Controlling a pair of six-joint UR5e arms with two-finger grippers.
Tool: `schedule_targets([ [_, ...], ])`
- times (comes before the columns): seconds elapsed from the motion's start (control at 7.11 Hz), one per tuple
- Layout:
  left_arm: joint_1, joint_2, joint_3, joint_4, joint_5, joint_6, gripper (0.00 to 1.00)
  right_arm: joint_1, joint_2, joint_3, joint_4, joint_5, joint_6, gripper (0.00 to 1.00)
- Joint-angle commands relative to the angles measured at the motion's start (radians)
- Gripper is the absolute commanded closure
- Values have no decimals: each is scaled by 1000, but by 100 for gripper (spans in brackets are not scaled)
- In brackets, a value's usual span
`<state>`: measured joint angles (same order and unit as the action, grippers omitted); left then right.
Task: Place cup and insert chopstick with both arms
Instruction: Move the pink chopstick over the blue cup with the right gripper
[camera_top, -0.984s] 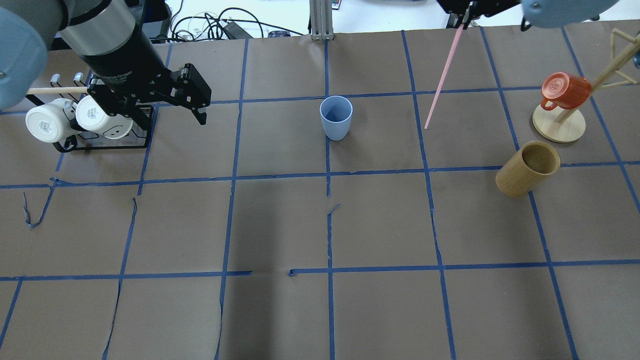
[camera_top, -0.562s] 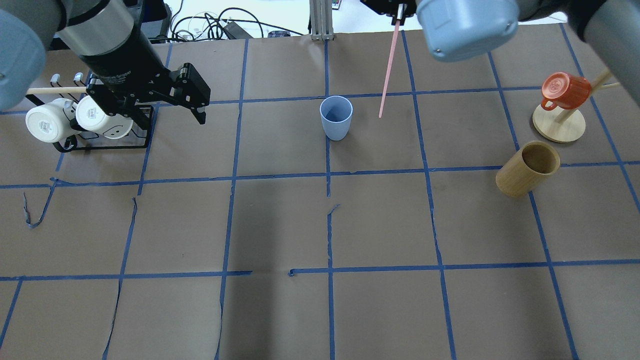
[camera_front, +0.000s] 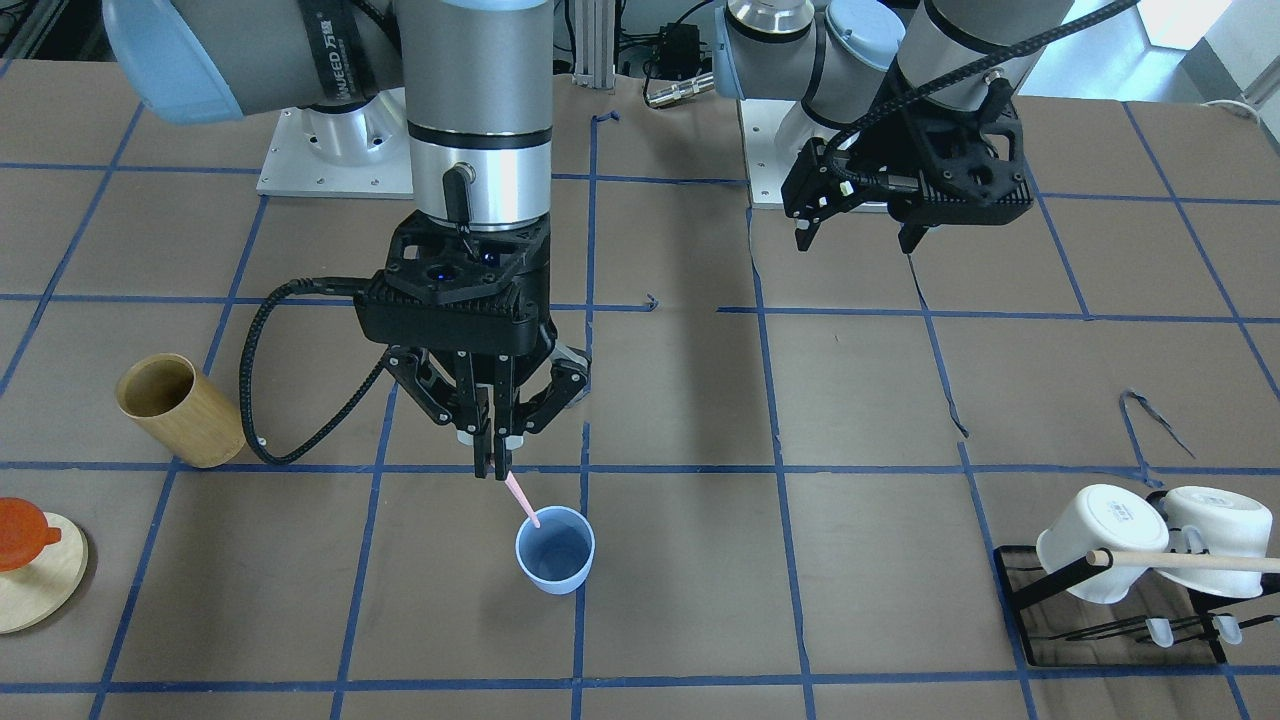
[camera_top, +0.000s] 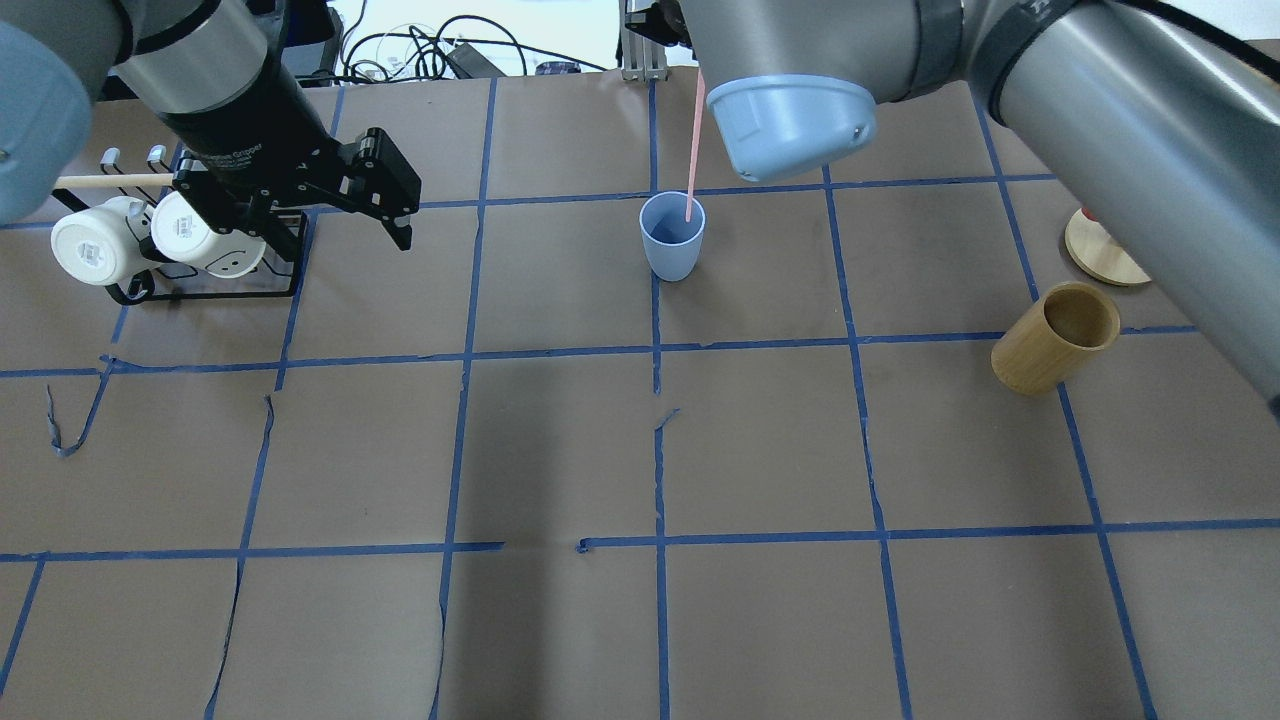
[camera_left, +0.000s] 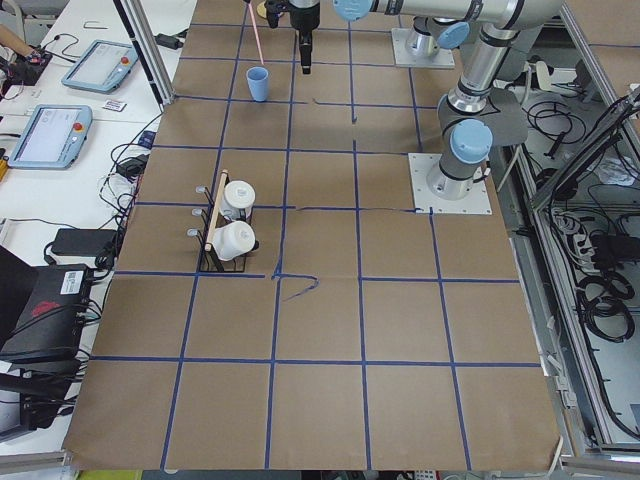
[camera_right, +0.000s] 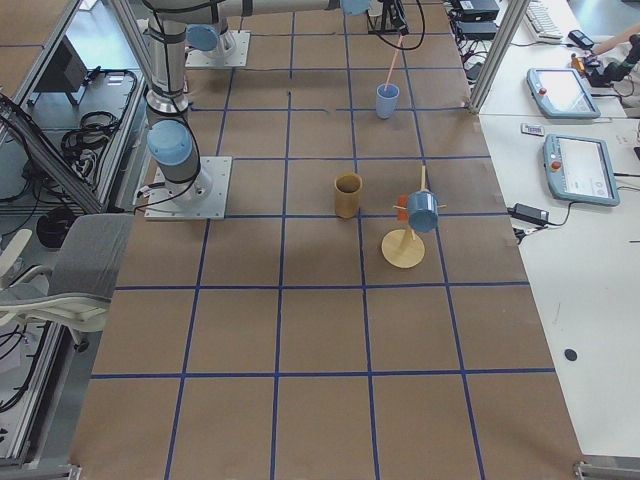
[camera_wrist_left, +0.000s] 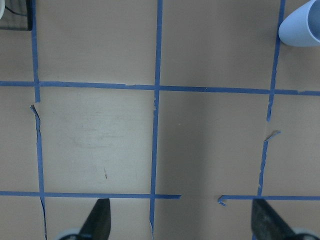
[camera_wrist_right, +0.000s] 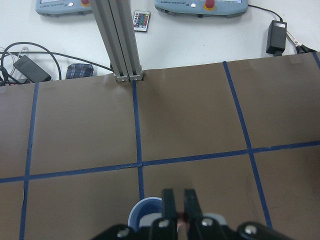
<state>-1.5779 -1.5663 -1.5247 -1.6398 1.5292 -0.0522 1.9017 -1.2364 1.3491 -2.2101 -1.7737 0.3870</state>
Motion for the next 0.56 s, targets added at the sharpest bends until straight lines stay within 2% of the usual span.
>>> schedule_targets([
  [0.0,-1,0,0,0,-1,0,0,3,41,1,-58,2,3,100],
  [0.14,-1,0,0,-2,-1,0,0,3,48,2,-68,2,3,96],
  [0.28,-1,0,0,0,-3,0,0,3,49,8,-72,2,3,1],
  [0.42,-1,0,0,-2,-3,0,0,3,45,12,-66,3,3,0],
])
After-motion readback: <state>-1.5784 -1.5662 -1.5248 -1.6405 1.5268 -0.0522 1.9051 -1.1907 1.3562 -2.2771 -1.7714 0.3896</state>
